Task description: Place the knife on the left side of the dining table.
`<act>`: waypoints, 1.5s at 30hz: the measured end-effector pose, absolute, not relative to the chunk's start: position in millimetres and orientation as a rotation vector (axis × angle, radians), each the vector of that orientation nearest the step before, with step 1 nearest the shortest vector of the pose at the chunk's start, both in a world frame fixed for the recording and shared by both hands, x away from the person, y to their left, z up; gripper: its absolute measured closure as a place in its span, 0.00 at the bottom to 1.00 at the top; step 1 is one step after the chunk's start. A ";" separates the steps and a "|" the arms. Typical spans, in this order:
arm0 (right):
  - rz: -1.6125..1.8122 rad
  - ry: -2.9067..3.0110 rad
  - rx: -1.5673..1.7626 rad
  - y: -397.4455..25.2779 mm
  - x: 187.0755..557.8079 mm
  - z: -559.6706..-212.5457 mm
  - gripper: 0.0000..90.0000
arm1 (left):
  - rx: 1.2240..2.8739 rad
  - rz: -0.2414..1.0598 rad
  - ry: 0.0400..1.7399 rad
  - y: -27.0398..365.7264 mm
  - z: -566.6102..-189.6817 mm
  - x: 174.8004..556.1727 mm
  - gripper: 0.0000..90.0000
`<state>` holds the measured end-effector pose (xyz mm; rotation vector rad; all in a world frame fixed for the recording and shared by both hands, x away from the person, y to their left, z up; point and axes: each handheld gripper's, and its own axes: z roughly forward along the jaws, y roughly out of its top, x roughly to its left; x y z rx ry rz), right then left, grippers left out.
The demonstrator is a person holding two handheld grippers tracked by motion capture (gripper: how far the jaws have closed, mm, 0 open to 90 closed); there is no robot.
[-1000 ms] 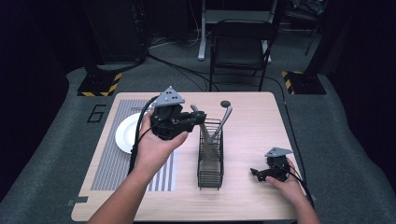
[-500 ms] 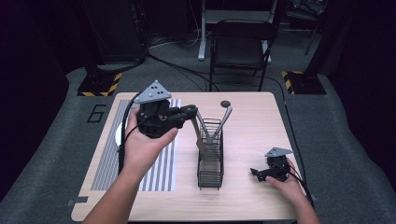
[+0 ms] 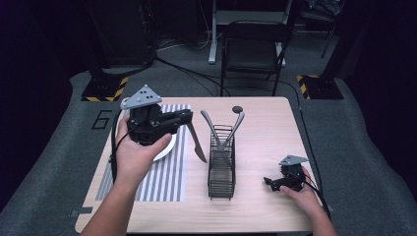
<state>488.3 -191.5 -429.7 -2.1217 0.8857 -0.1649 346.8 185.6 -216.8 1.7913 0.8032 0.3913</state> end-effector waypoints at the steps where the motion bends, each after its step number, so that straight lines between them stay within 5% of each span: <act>1: -0.165 0.886 -2.121 -191.5 488.3 -429.7 0.00 | 1.791 0.395 0.808 187.8 -218.4 347.5 0.93; 45: -0.165 0.887 -2.122 -191.5 488.3 -429.8 0.00 | 1.746 0.375 1.177 253.0 -333.3 384.5 0.93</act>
